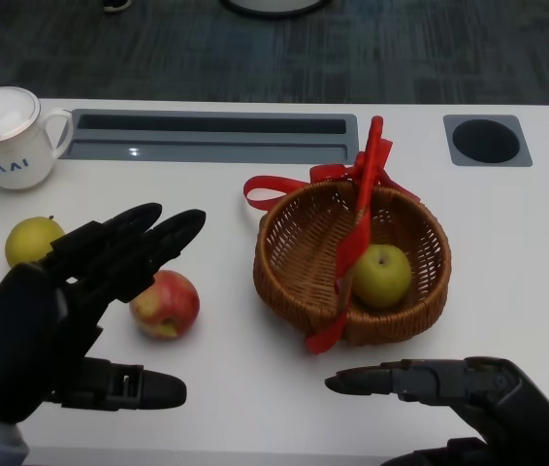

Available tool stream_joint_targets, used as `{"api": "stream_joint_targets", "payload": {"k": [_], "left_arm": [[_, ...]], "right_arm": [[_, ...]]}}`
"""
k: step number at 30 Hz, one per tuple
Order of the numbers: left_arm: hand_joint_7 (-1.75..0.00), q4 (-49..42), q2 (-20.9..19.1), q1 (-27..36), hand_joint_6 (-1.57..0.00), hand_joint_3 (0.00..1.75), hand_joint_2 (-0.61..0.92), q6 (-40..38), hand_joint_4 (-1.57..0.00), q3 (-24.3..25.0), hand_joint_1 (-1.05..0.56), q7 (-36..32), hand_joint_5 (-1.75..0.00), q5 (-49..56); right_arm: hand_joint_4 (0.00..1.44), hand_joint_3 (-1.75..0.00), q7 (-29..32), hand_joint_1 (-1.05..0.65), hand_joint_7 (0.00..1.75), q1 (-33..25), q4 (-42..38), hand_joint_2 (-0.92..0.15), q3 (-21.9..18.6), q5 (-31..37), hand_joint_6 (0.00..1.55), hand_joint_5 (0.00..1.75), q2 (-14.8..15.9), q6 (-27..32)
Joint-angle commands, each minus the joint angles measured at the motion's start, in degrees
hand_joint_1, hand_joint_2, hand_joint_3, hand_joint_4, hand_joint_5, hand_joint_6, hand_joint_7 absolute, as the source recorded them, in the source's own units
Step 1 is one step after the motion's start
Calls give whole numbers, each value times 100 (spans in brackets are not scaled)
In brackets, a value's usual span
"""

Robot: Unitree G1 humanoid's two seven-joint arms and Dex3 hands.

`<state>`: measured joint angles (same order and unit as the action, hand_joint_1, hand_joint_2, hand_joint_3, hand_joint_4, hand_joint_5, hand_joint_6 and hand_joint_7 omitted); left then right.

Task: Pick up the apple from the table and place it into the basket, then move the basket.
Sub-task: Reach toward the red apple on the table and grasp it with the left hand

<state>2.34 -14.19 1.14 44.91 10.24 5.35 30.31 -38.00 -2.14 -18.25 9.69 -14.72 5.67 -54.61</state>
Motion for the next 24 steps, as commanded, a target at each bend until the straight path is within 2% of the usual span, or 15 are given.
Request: {"api": "stream_joint_targets", "payload": {"k": [1,8,24], "left_arm": [[-1,-468,-225,-357,-24,0,69,-106,-28,-236,-89,-222,-1,77],[-2,-2104,-379,-1276,-31,0,63,122,-36,-813,-78,-885,-3,208],[-2,-5282,-575,-2800,-38,0,67,190,-44,-1959,-75,-2446,-3,727]], "right_arm": [[83,0,27,-37,0,-43,48,-79,-5,-44,77,0,73,-7],[83,0,28,-36,0,-75,116,-80,0,-59,77,0,110,43],[84,0,9,-37,0,-162,293,-80,2,-143,78,0,220,112]]}}
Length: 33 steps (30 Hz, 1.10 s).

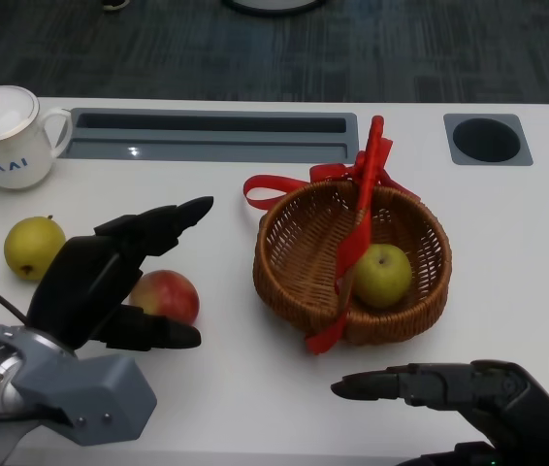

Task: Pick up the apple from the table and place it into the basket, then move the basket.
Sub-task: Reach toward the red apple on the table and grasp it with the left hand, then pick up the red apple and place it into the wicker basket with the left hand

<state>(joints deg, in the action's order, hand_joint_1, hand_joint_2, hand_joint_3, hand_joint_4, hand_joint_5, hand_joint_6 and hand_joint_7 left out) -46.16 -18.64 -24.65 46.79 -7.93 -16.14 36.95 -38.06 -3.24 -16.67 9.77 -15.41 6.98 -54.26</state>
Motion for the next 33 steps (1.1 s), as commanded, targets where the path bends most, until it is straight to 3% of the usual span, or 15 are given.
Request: {"api": "stream_joint_targets", "payload": {"k": [1,12,33], "left_arm": [[-2,-603,-135,-294,-38,0,66,4,-45,-201,-75,-384,-3,78],[-1,-1828,-82,-794,-40,0,68,-207,-45,-734,-75,-680,-1,14],[0,-2587,333,-1259,-39,0,67,-785,-47,-983,-68,-504,-1,-317]], "right_arm": [[84,0,19,-37,0,-62,158,-80,-5,-78,79,0,97,101],[85,0,-22,-36,0,-86,218,-80,2,-150,79,0,107,108],[87,0,16,-37,0,-271,354,-80,15,-190,81,0,70,119]]}}
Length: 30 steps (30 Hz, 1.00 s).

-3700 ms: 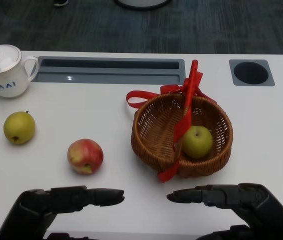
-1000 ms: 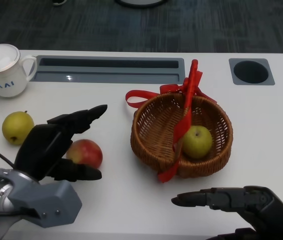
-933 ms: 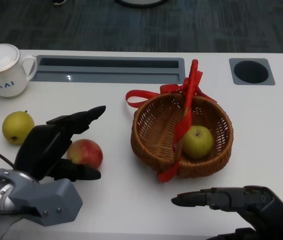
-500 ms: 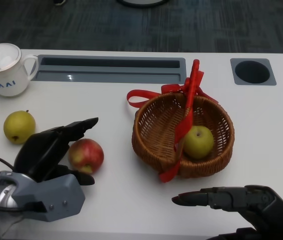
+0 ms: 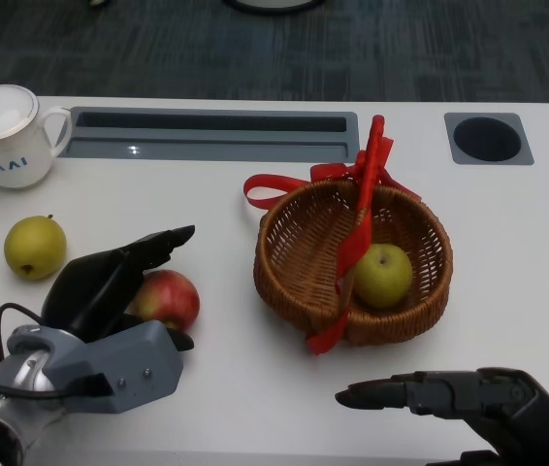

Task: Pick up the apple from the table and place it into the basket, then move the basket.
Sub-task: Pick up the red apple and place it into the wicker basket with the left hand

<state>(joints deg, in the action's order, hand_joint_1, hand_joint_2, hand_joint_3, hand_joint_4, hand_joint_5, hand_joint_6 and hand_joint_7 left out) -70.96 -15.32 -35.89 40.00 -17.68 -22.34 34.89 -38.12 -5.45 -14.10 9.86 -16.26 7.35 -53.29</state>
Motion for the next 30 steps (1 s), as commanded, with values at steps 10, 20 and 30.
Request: {"api": "stream_joint_targets", "payload": {"k": [10,20,30], "left_arm": [[-3,-283,41,-268,-52,0,65,-808,-58,-354,-66,-104,-2,161],[-6,-221,126,-220,-106,2,79,-731,-118,-326,-15,-79,-7,-152],[-2,300,73,173,-110,0,82,258,-123,236,-13,453,-3,-1013]], "right_arm": [[88,0,59,-38,0,-107,181,-81,-2,-106,82,0,45,73],[88,0,25,-37,0,-130,196,-81,-7,-176,82,0,37,20],[89,0,18,-37,0,-60,87,-82,-22,-144,83,0,8,-33]]}}
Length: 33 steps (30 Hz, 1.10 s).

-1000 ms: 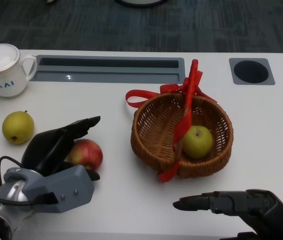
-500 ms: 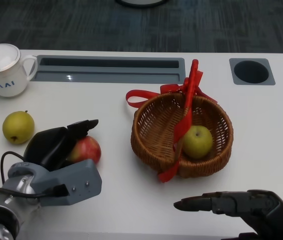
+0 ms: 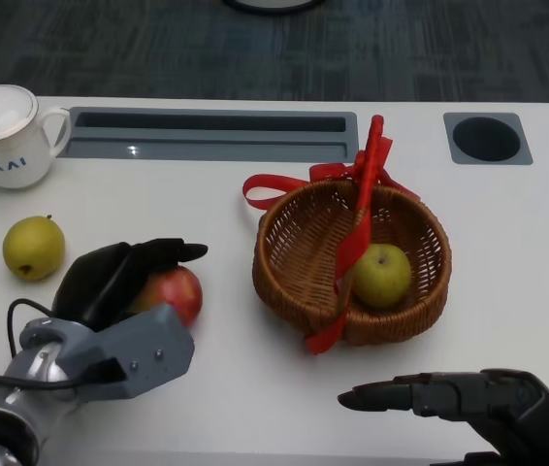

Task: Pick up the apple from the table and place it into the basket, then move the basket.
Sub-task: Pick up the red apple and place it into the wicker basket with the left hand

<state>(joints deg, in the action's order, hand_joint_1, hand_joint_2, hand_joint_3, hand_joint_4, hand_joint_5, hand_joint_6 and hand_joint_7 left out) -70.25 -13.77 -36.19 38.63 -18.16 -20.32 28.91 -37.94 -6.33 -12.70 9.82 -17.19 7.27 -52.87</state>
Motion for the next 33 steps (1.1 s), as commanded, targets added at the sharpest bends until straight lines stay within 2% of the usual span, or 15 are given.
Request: {"api": "stream_joint_targets", "payload": {"k": [1,4,16,24,33], "left_arm": [[-2,329,-76,287,-111,0,82,543,-124,384,-13,359,-3,-564],[-2,659,-88,511,-112,0,82,866,-125,597,-14,592,-3,-863],[-1,2218,-181,1152,-112,0,81,1490,-127,1032,-11,797,-2,-1161],[-1,3685,-66,1480,-113,0,80,1134,-127,1188,-12,1326,-1,-1561],[-1,4524,157,1209,-115,0,79,820,-128,1181,-14,1691,-1,-1612]], "right_arm": [[89,0,-1,-37,0,38,-71,-83,-16,-44,83,0,9,-82],[90,0,-7,-37,0,69,-124,-83,-13,-30,83,0,-4,-104],[90,0,-26,-37,0,139,-185,-84,-19,-20,83,0,35,-81],[90,0,-37,-38,0,162,-184,-85,1,-30,83,0,24,-54],[90,0,7,-38,0,127,-148,-85,15,38,84,0,2,-41]]}}
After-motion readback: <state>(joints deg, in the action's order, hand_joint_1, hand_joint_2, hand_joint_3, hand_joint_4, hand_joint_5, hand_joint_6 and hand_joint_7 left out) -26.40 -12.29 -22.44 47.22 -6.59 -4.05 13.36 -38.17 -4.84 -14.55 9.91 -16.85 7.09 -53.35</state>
